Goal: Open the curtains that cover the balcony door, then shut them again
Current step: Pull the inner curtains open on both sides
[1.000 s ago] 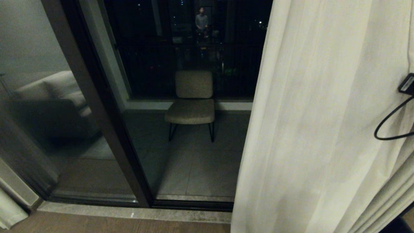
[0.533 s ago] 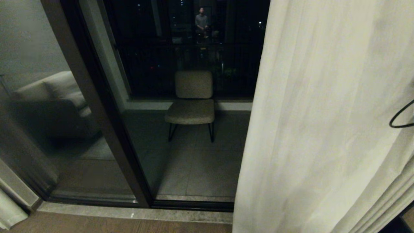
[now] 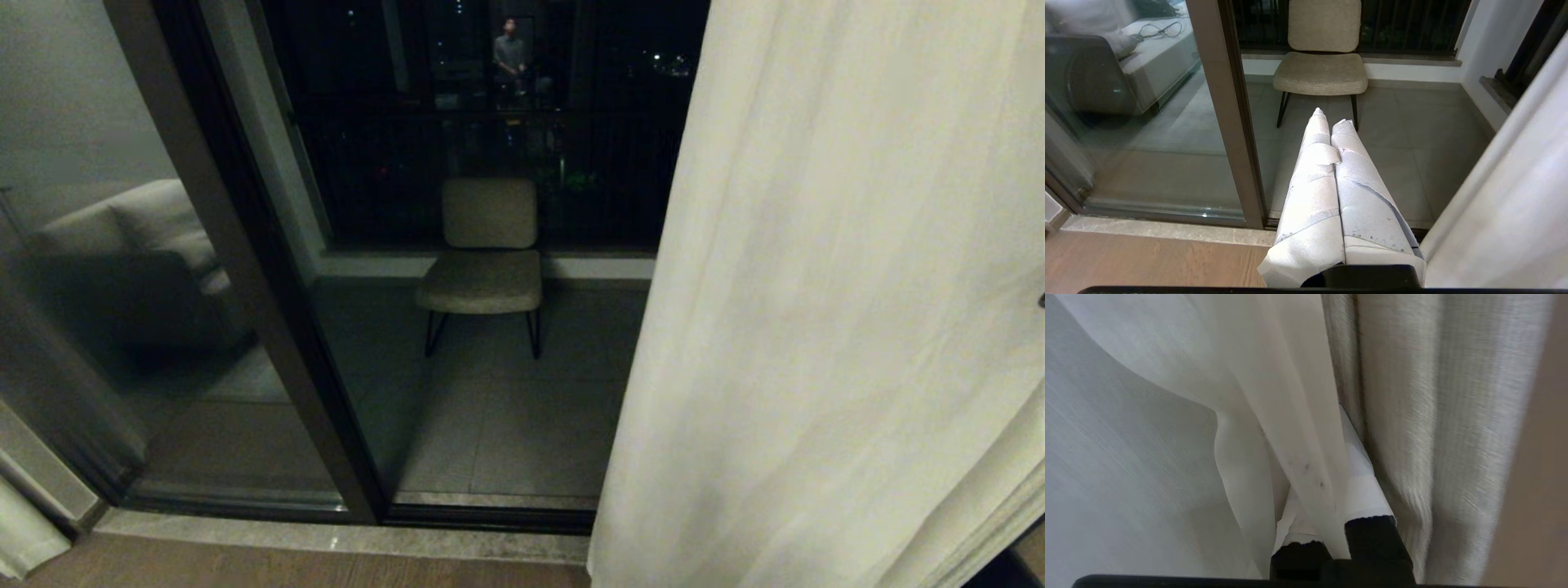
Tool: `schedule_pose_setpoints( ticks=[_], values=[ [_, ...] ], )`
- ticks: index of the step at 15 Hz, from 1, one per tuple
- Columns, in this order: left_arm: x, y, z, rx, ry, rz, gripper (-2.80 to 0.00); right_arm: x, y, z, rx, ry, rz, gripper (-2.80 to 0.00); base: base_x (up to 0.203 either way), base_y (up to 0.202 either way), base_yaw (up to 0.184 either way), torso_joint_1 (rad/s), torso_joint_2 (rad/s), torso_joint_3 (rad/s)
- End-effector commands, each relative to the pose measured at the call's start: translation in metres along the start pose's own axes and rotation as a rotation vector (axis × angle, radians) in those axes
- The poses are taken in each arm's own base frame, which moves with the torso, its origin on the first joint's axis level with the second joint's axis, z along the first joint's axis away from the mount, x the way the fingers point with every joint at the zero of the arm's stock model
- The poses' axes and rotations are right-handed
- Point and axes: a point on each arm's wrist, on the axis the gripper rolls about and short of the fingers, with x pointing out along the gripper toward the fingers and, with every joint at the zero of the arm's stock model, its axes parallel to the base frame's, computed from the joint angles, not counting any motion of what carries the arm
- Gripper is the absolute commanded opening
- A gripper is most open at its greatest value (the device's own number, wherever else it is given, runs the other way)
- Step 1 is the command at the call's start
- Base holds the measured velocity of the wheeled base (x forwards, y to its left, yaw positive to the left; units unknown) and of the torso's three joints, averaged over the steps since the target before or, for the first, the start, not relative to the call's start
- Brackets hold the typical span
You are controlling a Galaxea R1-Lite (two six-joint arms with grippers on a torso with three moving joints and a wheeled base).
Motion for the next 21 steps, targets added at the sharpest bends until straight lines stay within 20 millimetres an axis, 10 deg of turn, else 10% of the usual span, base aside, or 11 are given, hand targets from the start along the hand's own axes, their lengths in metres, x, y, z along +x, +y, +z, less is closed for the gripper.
schedule_pose_setpoints(
  ticks=[1, 5, 11, 21],
  values=[
    [0.000, 0.000, 0.000, 0.000, 0.000, 0.002, -2.80, 0.018, -0.022, -0.016, -0.022, 0.007, -0.058, -2.80, 0.000, 0.000, 0.000, 0.000, 0.00, 0.000],
    [0.000, 0.000, 0.000, 0.000, 0.000, 0.001, -2.80, 0.035, -0.054, -0.023, -0.046, -0.008, -0.119, -2.80, 0.000, 0.000, 0.000, 0.000, 0.00, 0.000],
    [0.000, 0.000, 0.000, 0.000, -0.001, 0.002, -2.80, 0.025, -0.045, -0.001, -0.042, -0.040, -0.080, -2.80, 0.000, 0.000, 0.000, 0.000, 0.00, 0.000],
    [0.000, 0.000, 0.000, 0.000, 0.000, 0.001, -2.80, -0.104, -0.001, 0.063, 0.016, 0.023, 0.322, -2.80, 0.000, 0.000, 0.000, 0.000, 0.00, 0.000]
  ],
)
